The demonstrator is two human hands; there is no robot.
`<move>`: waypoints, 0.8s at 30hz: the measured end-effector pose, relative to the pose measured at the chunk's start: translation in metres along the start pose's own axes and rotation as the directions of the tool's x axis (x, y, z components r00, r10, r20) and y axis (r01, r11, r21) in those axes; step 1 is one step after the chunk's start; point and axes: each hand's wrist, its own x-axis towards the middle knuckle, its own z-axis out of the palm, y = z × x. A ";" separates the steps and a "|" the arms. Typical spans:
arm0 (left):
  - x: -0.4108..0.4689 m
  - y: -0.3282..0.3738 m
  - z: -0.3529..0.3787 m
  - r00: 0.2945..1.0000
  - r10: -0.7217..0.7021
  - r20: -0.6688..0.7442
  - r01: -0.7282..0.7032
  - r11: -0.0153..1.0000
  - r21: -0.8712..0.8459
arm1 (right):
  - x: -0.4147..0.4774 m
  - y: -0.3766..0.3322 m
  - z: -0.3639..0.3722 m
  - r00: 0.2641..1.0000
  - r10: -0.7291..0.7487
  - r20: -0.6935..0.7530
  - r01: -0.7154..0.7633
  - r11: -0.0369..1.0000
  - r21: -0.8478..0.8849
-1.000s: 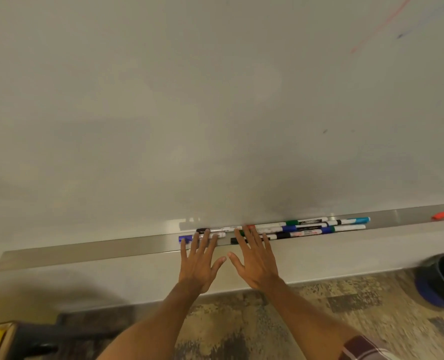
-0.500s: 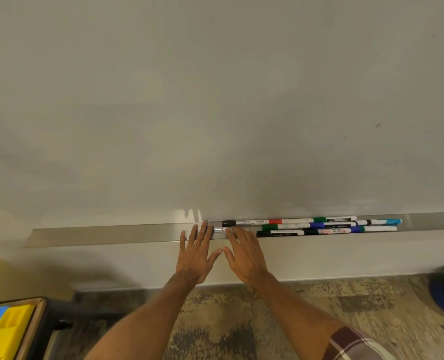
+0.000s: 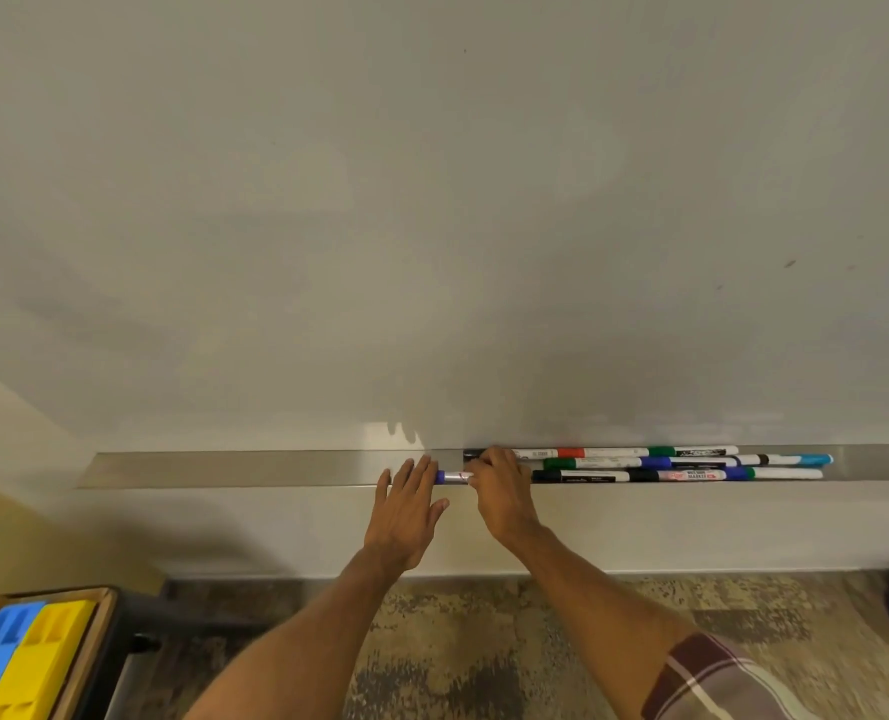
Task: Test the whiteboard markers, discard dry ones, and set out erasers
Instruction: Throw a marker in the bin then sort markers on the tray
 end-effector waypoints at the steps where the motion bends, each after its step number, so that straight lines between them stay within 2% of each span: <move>1: 0.000 0.000 -0.002 1.000 0.003 0.005 -0.003 1.000 -0.003 | 0.000 0.000 -0.002 1.000 -0.008 0.002 0.008 1.000 -0.005; 3: 0.000 0.001 -0.009 1.000 -0.008 -0.014 0.008 1.000 -0.001 | -0.002 0.000 -0.004 0.999 -0.037 -0.010 0.037 0.999 -0.003; 7: 0.001 0.005 -0.022 0.981 -0.033 -0.191 0.027 0.999 -0.034 | -0.010 0.005 -0.013 0.994 -0.096 -0.057 0.096 0.995 0.003; 12: -0.001 0.012 -0.035 0.949 0.050 -0.312 -0.057 0.998 -0.015 | -0.016 0.010 -0.035 0.975 -0.192 -0.108 0.187 0.981 -0.058; 15: -0.003 0.022 -0.045 0.947 0.126 -0.296 -0.120 0.992 0.039 | -0.014 0.010 -0.048 0.957 -0.261 -0.125 0.252 0.964 -0.084; 17: -0.003 0.029 -0.050 0.941 0.153 -0.301 -0.144 0.988 0.049 | -0.012 0.009 -0.056 0.952 -0.298 -0.077 0.287 0.950 -0.122; 20: -0.004 0.035 -0.060 0.924 0.186 -0.334 -0.169 0.982 0.081 | -0.013 0.011 -0.068 0.957 -0.288 0.003 0.286 0.950 -0.128; 24: -0.009 0.043 -0.075 0.897 0.285 -0.338 -0.234 0.955 0.185 | -0.022 0.017 -0.084 0.952 -0.305 0.033 0.307 0.944 -0.123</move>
